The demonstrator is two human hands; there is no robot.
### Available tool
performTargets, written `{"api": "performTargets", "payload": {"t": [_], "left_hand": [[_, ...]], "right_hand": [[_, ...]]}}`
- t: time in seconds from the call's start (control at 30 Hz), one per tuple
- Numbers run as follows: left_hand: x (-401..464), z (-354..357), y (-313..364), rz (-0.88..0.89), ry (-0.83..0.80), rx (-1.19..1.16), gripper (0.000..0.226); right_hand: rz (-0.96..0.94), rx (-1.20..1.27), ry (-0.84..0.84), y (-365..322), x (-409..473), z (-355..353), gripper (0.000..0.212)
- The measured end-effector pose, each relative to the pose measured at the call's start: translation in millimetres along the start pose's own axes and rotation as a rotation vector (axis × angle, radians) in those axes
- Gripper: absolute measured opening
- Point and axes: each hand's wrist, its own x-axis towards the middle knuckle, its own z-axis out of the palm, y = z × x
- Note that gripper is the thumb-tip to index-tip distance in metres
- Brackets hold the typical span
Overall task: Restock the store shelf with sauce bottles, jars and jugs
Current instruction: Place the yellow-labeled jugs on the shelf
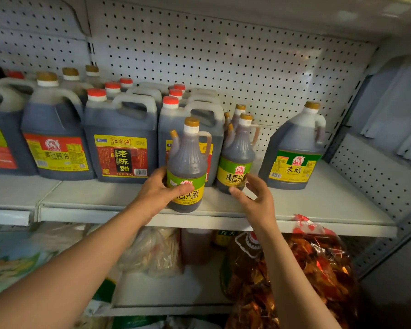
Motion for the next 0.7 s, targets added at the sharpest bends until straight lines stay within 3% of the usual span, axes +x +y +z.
{"api": "performTargets", "payload": {"t": [0.3,0.47,0.7], "left_hand": [[4,57,22,0.024,-0.128,0.060,0.068],[5,85,33,0.046,-0.166,0.091,0.080],[1,95,42,0.037,-0.227,0.078,0.077]], "right_hand": [[-0.035,0.038,-0.266,-7,-20,-12,0.065],[-0.024,0.075,-0.214,-9,-24,-18,0.073],[-0.004,0.070,-0.148,-11,-25,-24,0.073]]}}
